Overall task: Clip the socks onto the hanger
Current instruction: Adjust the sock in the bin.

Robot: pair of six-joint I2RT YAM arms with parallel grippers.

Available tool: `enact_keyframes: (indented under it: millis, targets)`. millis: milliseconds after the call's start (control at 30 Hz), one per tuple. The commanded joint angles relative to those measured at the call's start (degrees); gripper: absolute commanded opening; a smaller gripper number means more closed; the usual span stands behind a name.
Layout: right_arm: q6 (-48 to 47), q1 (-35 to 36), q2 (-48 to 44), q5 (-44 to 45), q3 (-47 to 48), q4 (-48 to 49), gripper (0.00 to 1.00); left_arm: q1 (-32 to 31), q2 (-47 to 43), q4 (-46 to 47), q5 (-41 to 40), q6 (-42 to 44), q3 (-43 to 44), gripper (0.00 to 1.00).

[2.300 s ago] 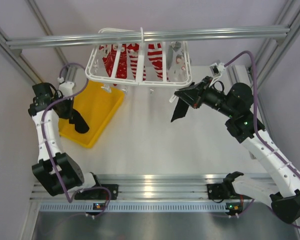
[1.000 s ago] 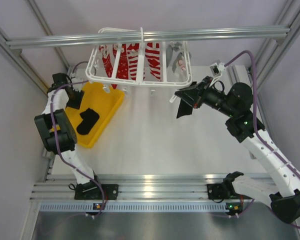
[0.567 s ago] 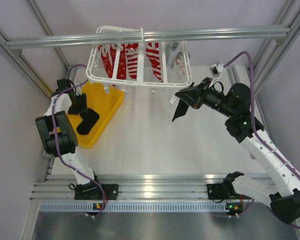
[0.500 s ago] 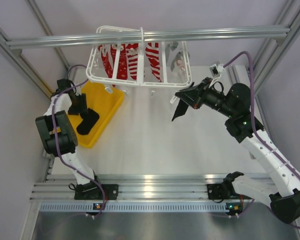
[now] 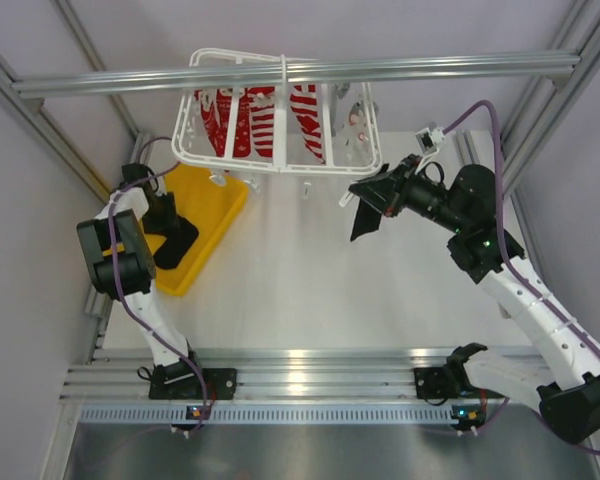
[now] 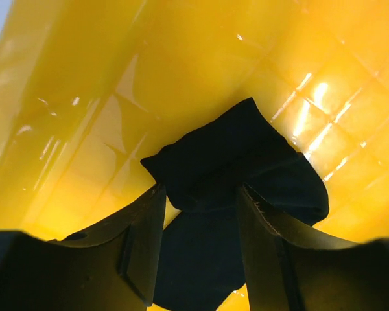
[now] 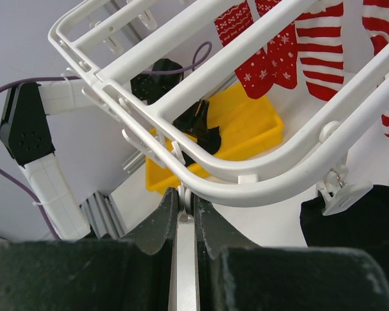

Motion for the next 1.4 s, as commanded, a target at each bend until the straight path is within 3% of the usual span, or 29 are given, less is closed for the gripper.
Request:
enact_keyframes:
  millis: [0,700,1000,1300,1367]
  targets:
    - [0.29,-1.05,0.20,-0.29,0.62,0.77,0.00,-0.18,1.68,4.11,-0.56,-0.56,2.79,0.52]
    - [0.55,-1.32,0.63,-0.73,0.54,0.59,0.00,-1.67,-2.01,3.05,0.76,1.99,5.95,0.51]
    - [0.02,-1.67,0.90,-0.64,0.97,-0.20,0.00,-2.20,4.15,0.68,-1.70,0.06,9.03,0.39]
    - [0.11,-1.85,1.34,-0.64,0.97,0.24,0.00,-2.20,5.20,-0.28,-3.02,-0.03,9.03,0.40]
    - [0.20,-1.85,1.34,-0.64,0.89,0.41,0.00,-2.20,5.38,-0.20,-3.19,-0.03,8.94,0.33]
